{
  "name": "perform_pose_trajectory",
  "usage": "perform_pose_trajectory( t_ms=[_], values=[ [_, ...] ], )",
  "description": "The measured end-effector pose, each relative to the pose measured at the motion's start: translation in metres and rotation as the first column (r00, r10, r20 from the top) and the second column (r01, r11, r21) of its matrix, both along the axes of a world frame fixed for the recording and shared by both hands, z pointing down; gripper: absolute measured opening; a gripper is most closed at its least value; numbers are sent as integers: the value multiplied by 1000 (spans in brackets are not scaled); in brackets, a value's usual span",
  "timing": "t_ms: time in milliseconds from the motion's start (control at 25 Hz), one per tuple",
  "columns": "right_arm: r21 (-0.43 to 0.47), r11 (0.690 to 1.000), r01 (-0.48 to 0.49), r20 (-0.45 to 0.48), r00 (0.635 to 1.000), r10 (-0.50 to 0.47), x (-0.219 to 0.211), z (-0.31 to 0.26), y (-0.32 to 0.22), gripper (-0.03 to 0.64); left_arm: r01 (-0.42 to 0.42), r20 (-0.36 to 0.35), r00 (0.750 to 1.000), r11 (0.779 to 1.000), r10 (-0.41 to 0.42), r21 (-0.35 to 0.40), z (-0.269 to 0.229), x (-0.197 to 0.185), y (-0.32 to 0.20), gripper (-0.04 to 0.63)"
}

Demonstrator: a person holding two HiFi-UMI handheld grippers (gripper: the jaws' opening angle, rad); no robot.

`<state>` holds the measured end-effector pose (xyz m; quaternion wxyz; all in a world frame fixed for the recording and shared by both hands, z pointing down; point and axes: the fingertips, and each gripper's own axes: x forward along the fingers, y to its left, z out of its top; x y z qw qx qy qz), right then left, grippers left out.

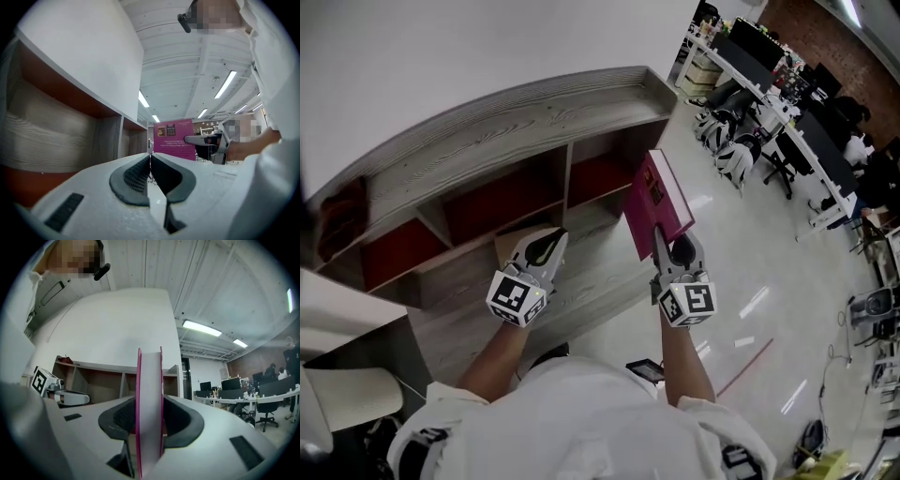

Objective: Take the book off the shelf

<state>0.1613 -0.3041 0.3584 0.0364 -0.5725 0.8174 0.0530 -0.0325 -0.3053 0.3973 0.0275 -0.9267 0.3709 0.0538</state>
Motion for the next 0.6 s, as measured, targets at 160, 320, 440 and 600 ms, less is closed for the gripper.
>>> perform_pose_trajectory(
  t_ms=[160,320,440,600],
  values=[
    [11,1000,16,-12,1000,-15,5,2,18,152,39,16,999,999,-38,-10,1,7,11,20],
    [7,1000,25,-32,999,-25,14,9,40,152,72,32,997,997,-72,-16,0,22,27,20],
    [-1,1000,30,-45,999,-30,22,15,57,152,93,41,995,995,-92,-24,1,33,40,20],
    [-10,999,30,-42,999,-31,39,21,77,152,105,52,993,994,-103,-42,5,52,60,20]
  ],
)
